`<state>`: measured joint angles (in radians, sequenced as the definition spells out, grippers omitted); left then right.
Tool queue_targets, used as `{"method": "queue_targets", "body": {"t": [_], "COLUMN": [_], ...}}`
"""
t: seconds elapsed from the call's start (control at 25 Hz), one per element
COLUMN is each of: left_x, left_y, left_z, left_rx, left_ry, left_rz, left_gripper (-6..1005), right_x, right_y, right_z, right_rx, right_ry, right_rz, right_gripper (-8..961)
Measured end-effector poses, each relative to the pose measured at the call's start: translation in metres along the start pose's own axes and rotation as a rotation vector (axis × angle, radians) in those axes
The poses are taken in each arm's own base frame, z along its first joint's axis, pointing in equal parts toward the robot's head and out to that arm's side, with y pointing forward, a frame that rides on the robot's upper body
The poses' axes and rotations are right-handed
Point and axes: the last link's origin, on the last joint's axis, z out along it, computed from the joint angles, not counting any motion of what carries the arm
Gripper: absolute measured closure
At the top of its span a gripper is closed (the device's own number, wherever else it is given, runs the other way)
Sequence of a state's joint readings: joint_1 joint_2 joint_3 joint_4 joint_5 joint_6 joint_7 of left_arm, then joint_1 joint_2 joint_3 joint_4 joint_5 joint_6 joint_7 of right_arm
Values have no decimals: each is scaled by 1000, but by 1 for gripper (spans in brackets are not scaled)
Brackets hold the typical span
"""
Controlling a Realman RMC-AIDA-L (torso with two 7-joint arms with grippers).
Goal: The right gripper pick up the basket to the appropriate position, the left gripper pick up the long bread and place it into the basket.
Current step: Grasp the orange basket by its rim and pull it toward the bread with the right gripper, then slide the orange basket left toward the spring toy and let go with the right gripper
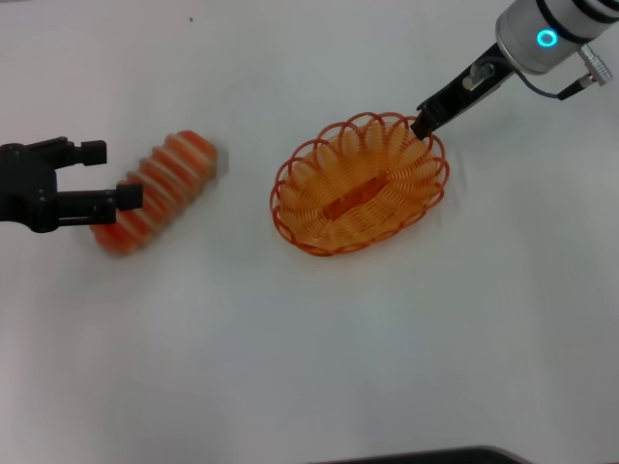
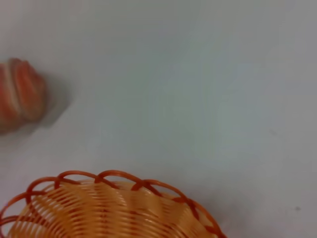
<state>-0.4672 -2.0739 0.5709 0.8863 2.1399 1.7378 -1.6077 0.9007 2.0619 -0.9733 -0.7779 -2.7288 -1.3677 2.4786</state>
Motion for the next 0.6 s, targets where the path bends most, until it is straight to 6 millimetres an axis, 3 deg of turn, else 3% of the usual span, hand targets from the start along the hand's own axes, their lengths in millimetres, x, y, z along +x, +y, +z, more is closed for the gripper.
{"method": "queue_targets", "body": {"t": [0.28, 0.6], "left_x": [2, 4], "left_y": [0, 1], "left_z": [-2, -4], "left_rx": [4, -1], "left_ry": [12, 18], "left_rz": [2, 13], "left_gripper": [65, 66], "right_x": [1, 27], "right_y": [-4, -18], "right_z": [-19, -26], "right_rx": [-179, -326], "right_ry": [-134, -277], "right_rz": [138, 323], "right_gripper": [935, 935]}}
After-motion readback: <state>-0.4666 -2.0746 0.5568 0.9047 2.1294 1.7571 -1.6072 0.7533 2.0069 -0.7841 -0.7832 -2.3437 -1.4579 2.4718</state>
